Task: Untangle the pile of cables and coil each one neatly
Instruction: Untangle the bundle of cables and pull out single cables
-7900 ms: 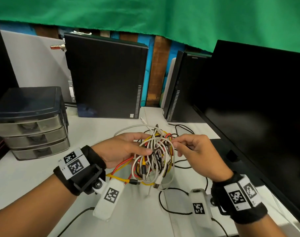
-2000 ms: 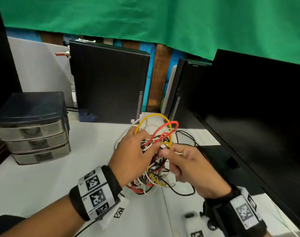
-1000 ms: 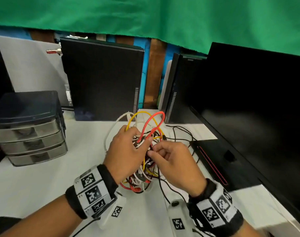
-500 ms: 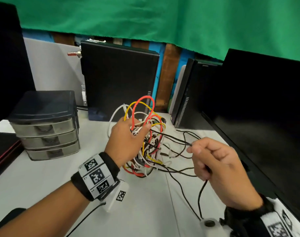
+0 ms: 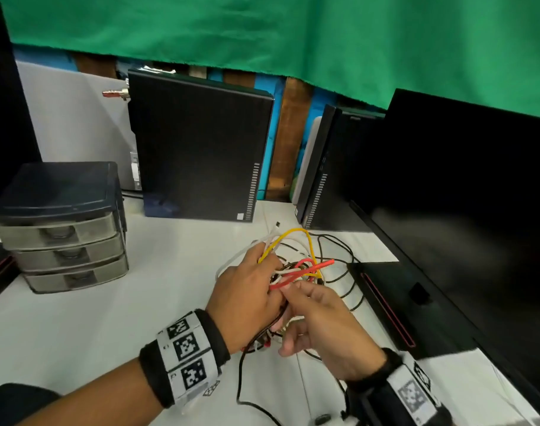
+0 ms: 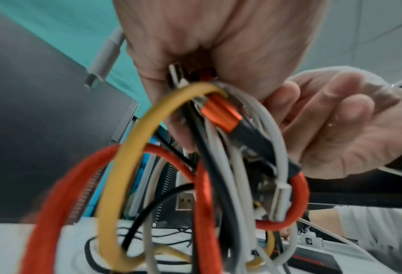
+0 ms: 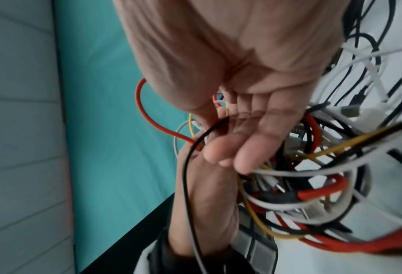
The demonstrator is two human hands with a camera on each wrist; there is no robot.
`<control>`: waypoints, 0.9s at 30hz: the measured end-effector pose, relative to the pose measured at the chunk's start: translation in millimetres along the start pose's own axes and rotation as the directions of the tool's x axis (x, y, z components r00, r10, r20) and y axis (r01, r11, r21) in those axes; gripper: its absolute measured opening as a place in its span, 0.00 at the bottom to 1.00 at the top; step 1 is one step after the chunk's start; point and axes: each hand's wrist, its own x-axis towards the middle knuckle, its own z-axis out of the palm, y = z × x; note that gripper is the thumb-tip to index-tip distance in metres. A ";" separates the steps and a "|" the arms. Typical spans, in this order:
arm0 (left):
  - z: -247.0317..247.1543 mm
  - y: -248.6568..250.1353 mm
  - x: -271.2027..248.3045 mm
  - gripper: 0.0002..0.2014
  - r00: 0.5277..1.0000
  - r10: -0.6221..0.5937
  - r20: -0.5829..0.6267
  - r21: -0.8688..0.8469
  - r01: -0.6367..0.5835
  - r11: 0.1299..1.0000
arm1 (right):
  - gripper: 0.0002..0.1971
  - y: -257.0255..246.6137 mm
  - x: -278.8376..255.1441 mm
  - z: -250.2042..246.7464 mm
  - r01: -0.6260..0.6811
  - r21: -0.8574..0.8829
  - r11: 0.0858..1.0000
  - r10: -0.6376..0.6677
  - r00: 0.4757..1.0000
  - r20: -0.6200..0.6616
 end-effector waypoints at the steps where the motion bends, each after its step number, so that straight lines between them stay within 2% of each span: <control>1: 1.1 0.3 -0.6 0.10 1.000 -0.006 0.010 -0.003 0.006 1.000 | 0.22 2.0 2.3 -1.4 0.009 0.009 1.000 -0.009 1.000 -0.016; 5: -2.7 -0.1 6.1 0.18 0.999 0.015 0.034 -0.114 -0.011 0.993 | 0.14 1.6 4.8 -13.0 0.085 -0.029 0.996 -0.086 0.996 -0.011; 8: -4.9 -1.5 9.5 0.21 1.000 0.017 -0.001 -0.151 -0.017 0.988 | 0.16 2.8 9.0 -17.8 0.102 -0.147 0.984 -0.117 0.989 -0.095; 11: -0.3 -1.2 7.7 0.18 0.999 -0.031 -0.029 -0.216 0.024 0.976 | 0.18 6.5 15.0 -16.6 0.096 -0.208 0.973 -0.137 0.972 -0.191; 15: 5.1 -3.4 7.4 0.12 0.999 -0.041 0.023 -0.317 0.046 0.947 | 0.23 19.5 21.9 -15.3 0.197 -0.388 0.901 -0.309 0.917 -0.252; 18: -2.9 -7.6 12.7 0.11 0.998 0.009 0.056 -0.427 0.016 0.904 | 0.21 20.6 21.4 -18.4 0.278 -0.321 0.905 -0.353 0.913 -0.205; 23: -18.8 -19.4 23.0 0.27 0.985 0.051 0.165 -0.490 0.037 0.871 | 0.18 15.4 21.7 -20.7 0.396 -0.280 0.874 -0.443 0.887 -0.129; 25: -21.5 -17.4 20.9 0.26 0.990 0.051 0.132 -0.431 0.011 0.902 | 0.18 12.0 20.4 -21.2 0.399 -0.245 0.884 -0.436 0.892 -0.122; 27: -23.0 -13.5 19.2 0.18 0.995 0.071 0.066 -0.359 -0.043 0.932 | 0.18 8.4 16.7 -21.2 0.435 -0.222 0.873 -0.464 0.880 -0.101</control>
